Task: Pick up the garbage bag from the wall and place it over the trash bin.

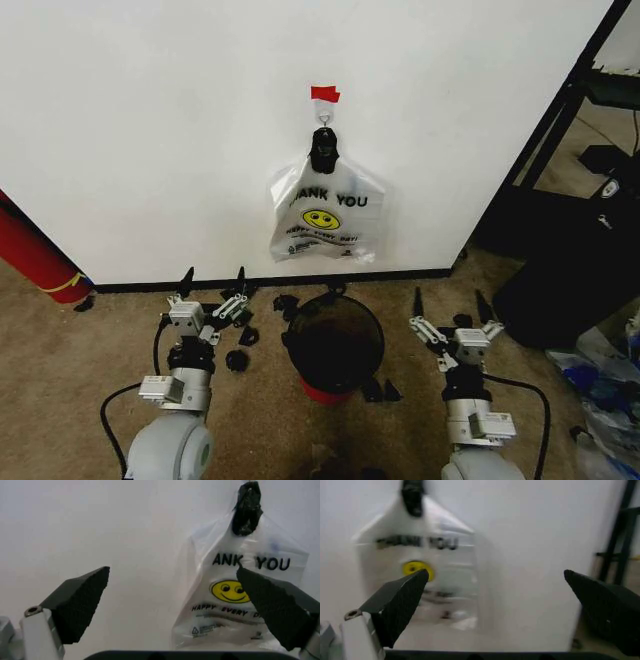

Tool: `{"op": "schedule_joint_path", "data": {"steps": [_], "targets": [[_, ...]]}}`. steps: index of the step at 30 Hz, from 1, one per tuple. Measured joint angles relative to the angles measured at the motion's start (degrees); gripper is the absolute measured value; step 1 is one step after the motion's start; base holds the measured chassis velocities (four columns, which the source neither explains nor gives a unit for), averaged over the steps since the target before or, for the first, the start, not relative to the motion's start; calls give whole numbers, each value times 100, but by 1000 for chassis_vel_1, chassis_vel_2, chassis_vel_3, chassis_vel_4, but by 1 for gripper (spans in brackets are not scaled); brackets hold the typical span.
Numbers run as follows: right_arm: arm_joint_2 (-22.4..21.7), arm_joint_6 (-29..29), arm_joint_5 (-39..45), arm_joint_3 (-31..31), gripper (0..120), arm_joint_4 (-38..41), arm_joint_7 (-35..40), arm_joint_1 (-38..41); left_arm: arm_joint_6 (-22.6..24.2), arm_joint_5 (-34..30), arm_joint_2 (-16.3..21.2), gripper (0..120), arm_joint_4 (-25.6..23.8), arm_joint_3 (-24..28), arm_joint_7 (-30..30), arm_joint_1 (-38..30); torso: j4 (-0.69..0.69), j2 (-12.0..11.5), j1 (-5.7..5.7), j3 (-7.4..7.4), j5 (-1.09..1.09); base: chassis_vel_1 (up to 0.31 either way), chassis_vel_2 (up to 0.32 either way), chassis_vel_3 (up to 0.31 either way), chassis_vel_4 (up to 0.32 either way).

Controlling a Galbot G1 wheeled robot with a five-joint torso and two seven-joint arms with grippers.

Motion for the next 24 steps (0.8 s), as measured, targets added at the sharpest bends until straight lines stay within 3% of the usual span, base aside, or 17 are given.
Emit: {"op": "schedule_joint_path", "data": {"steps": [3, 10, 13, 19, 24], "targets": [[-103, 139, 144, 33, 100, -91, -432, 11, -14, 31, -47, 100, -57, 0, 11, 72, 0, 0, 0, 0, 0, 0, 0, 0, 0], [-90, 273, 113, 81, 100, -86, -481, 33, -7, 98, -106, 100, -58, -13, -11, 105, 0, 0, 0, 0, 0, 0, 0, 0, 0], [-69, 291, 71, 117, 100, -41, -384, 14, 43, 131, -110, 100, -60, -45, -18, 100, 0, 0, 0, 0, 0, 0, 0, 0, 0], [-88, -252, -91, 67, 100, 258, 465, -123, 509, 307, -82, 100, -257, -164, 102, 136, -1, 0, 0, 0, 0, 0, 0, 0, 0], [-57, -368, -135, 18, 100, 401, 538, -154, 564, 314, -78, 100, -402, -164, 120, 203, 0, 0, 0, 0, 0, 0, 0, 0, 0]]}}
